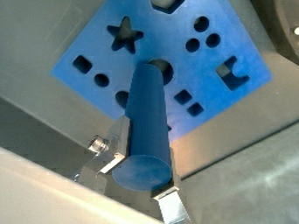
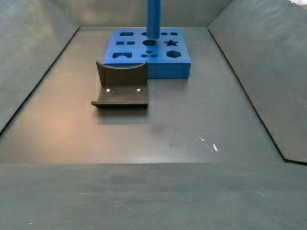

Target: Insert the round object.

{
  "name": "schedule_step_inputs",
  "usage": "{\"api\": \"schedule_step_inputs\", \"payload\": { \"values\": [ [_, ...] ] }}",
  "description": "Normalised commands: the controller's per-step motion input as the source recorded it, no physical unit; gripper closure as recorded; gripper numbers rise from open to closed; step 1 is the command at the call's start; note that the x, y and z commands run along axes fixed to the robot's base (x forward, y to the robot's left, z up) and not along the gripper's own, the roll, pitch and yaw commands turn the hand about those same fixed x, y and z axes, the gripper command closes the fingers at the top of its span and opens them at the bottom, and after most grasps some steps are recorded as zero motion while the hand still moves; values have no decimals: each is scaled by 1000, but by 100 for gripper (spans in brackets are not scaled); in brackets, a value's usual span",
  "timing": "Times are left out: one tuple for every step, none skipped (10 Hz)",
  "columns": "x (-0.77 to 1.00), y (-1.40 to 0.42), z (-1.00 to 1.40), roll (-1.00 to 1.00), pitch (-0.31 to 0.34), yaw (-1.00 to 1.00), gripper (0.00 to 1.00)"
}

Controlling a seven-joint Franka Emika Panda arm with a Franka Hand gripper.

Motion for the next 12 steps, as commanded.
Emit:
{"api": "schedule_step_inputs", "payload": {
  "values": [
    [94,60,-197,60,0,0,100],
    [140,89,-137,60,7,0,100],
    [231,69,-169,110,0,0,100],
    [300,80,-203,90,0,0,100],
    [180,34,-171,126,0,0,100],
    [120,29,-206,86,0,0,100],
    [117,23,-223,71,0,0,100],
    [37,0,-260,57,-41,0,100],
    [0,0,-320,44,-69,0,100],
    [0,0,-489,6,-104,0,100],
    [0,0,-423,3,-99,0,100],
    [0,3,-400,9,-91,0,100]
  ]
}}
